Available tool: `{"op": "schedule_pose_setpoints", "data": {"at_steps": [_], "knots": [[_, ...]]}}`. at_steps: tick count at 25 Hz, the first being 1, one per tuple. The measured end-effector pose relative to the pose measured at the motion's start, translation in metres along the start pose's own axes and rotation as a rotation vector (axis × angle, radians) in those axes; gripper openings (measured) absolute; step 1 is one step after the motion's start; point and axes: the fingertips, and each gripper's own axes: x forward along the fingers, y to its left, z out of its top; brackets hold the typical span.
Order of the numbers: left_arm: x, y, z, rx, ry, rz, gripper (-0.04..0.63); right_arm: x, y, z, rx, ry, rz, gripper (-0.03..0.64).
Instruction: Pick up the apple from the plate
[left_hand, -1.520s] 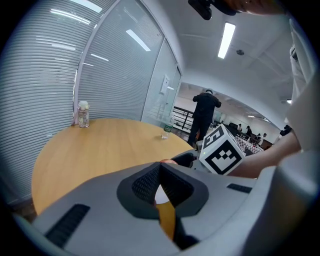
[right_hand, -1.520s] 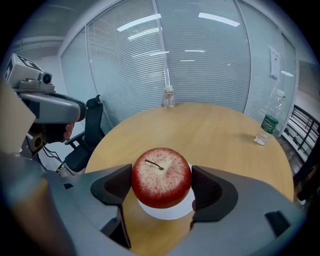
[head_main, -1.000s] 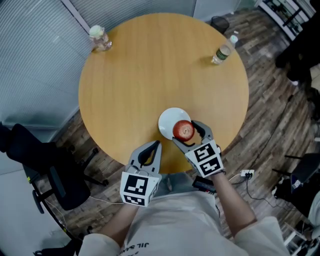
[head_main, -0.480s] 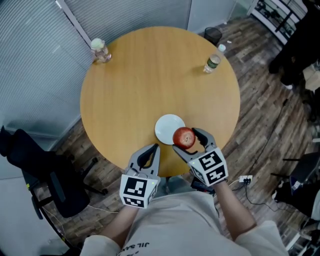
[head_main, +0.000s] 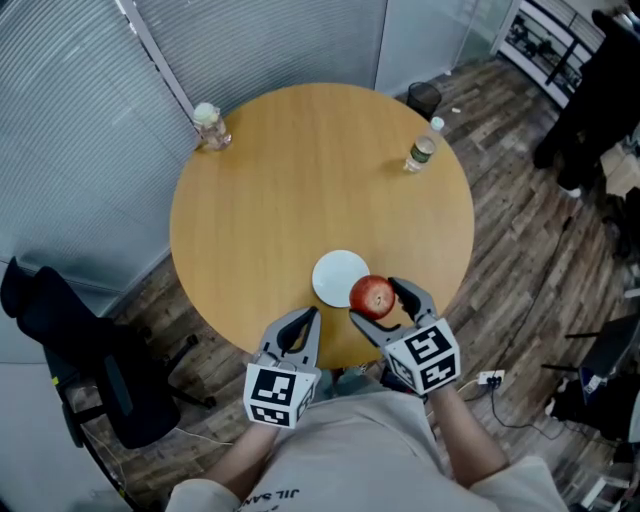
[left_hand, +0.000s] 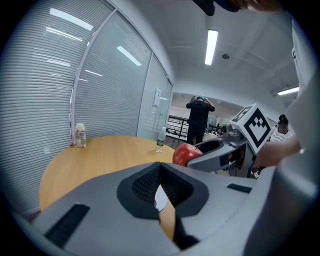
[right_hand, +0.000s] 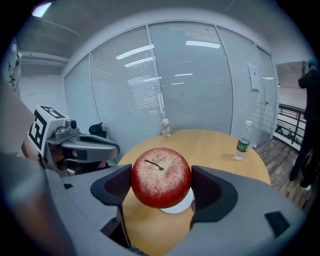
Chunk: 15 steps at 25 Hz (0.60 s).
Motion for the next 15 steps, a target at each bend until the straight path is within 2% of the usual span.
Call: {"op": "schedule_pose_setpoints", "data": {"at_steps": [15], "knots": [[-0.006, -0.004, 0.021, 0.009, -0.048, -0.01, 0.002, -0.021, 0.011, 0.018, 0.042, -0.07, 0.0, 0.374]]}}
